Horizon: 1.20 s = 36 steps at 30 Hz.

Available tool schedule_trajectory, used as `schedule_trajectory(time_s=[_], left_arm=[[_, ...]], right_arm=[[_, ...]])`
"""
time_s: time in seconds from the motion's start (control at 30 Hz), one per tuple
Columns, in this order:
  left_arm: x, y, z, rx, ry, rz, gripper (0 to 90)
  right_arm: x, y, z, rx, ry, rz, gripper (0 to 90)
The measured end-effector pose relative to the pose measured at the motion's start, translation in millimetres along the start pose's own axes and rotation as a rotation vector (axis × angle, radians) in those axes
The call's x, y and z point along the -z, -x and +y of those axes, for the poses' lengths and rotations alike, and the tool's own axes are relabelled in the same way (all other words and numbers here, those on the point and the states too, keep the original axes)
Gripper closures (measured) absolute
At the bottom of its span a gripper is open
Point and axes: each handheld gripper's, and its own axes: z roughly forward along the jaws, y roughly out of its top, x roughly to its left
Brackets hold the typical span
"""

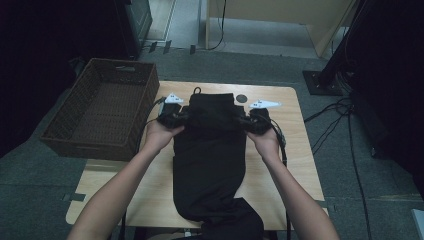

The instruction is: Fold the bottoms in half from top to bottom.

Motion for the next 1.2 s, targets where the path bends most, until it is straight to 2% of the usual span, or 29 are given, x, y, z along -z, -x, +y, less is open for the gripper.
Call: schedule_trajectory(time_s=[0.07, 0.1, 0.2, 0.33, 0.4, 0.47, 0.57, 0.63, 0.67, 0.8, 0.93, 0.97, 1.07, 1.2], left_arm=[[9.4, 10.7, -14.4, -0.013, -0.009, -0.025, 87.5], [12.6, 15.8, -22.0, -0.018, -0.021, -0.032, 87.5], [16.1, 27.4, -46.1, -0.028, -0.074, -0.066, 87.4], [3.8, 36.1, -73.9, -0.048, -0.165, -0.077, 87.2], [-4.6, 37.4, -81.1, -0.062, -0.207, -0.074, 87.0], [-12.3, 35.9, -82.9, -0.064, -0.222, -0.066, 86.8], [-24.4, 29.3, -78.1, -0.079, -0.221, -0.034, 86.5], [-33.6, 21.1, -70.2, -0.063, -0.218, -0.018, 86.3], [-38.9, 16.5, -65.5, -0.057, -0.214, -0.007, 86.2], [-60.4, -0.9, -45.8, -0.033, -0.202, 0.058, 85.9], [-79.9, -18.2, -27.4, -0.015, -0.194, 0.109, 85.7], [-83.8, -22.0, -23.2, -0.003, -0.195, 0.117, 85.6], [-92.6, -30.8, -15.3, -0.014, -0.188, 0.152, 84.6], [-102.5, -39.1, -5.7, 0.013, -0.182, 0.205, 82.8]], right_arm=[[10.6, -9.5, -12.0, 0.024, -0.007, 0.023, 81.3], [15.2, -13.8, -18.5, 0.014, -0.017, 0.041, 81.3], [22.3, -23.7, -40.0, 0.026, -0.059, 0.072, 81.2], [18.9, -31.0, -73.3, 0.018, -0.164, 0.094, 81.1], [13.6, -31.5, -86.2, 0.023, -0.2, 0.087, 80.9], [9.7, -29.3, -93.5, 0.02, -0.214, 0.078, 80.7], [1.6, -21.2, -96.4, 0.006, -0.211, 0.077, 80.5], [-4.7, -14.8, -92.5, -0.005, -0.197, 0.059, 80.5], [-9.2, -11.5, -89.5, 0.007, -0.185, 0.045, 80.4], [-28.2, 5.8, -73.9, -0.011, -0.165, 0.007, 80.1], [-48.5, 19.8, -57.4, 0.022, -0.15, -0.056, 80.0], [-53.5, 23.0, -53.1, 0.015, -0.147, -0.07, 80.0], [-66.1, 32.0, -43.9, 0.012, -0.131, -0.1, 79.7], [-81.3, 36.5, -34.7, 0.015, -0.103, -0.168, 79.2]])
